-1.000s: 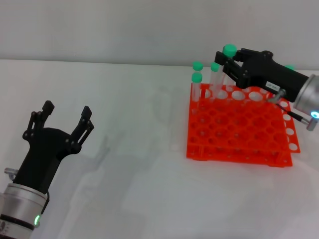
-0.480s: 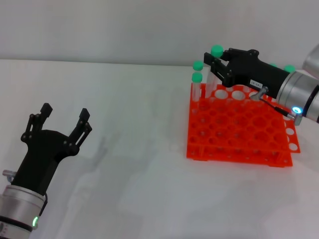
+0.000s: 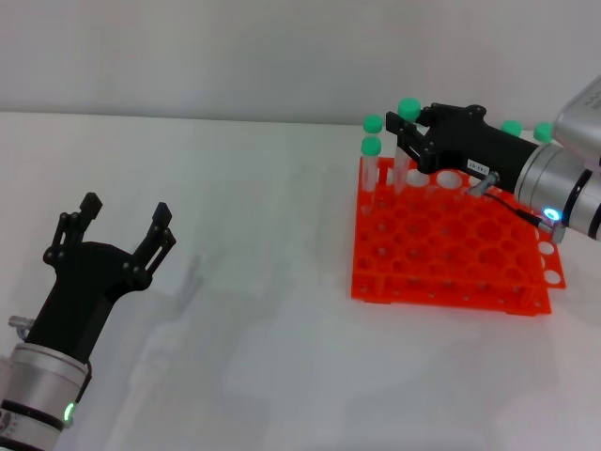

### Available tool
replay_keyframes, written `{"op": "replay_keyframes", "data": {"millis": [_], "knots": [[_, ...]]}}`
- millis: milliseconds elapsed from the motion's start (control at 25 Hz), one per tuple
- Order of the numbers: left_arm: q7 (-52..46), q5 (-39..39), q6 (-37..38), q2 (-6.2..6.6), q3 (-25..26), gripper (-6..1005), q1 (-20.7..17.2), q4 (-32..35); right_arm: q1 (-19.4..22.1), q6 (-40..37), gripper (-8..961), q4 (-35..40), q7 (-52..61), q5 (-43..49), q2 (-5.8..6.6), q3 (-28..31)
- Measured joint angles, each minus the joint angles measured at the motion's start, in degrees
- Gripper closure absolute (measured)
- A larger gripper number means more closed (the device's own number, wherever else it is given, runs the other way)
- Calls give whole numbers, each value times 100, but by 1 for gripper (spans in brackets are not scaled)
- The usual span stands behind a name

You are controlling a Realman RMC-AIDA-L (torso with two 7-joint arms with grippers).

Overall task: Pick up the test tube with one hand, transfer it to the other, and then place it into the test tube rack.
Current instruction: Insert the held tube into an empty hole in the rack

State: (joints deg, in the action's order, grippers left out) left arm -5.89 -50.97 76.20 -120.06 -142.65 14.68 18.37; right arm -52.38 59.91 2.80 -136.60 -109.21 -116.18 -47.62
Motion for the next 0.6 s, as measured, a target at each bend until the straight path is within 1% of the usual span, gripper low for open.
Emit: {"op": "replay_keyframes", "data": {"millis": [240,600], "knots": [[0,-1,-6,0,0,106,1,0,-12,-12,717,-75,-145,-139,0,7],[0,0,-20,0,-4,106,0,0,-62,-240,714,-158,-246,-173,0,7]]}}
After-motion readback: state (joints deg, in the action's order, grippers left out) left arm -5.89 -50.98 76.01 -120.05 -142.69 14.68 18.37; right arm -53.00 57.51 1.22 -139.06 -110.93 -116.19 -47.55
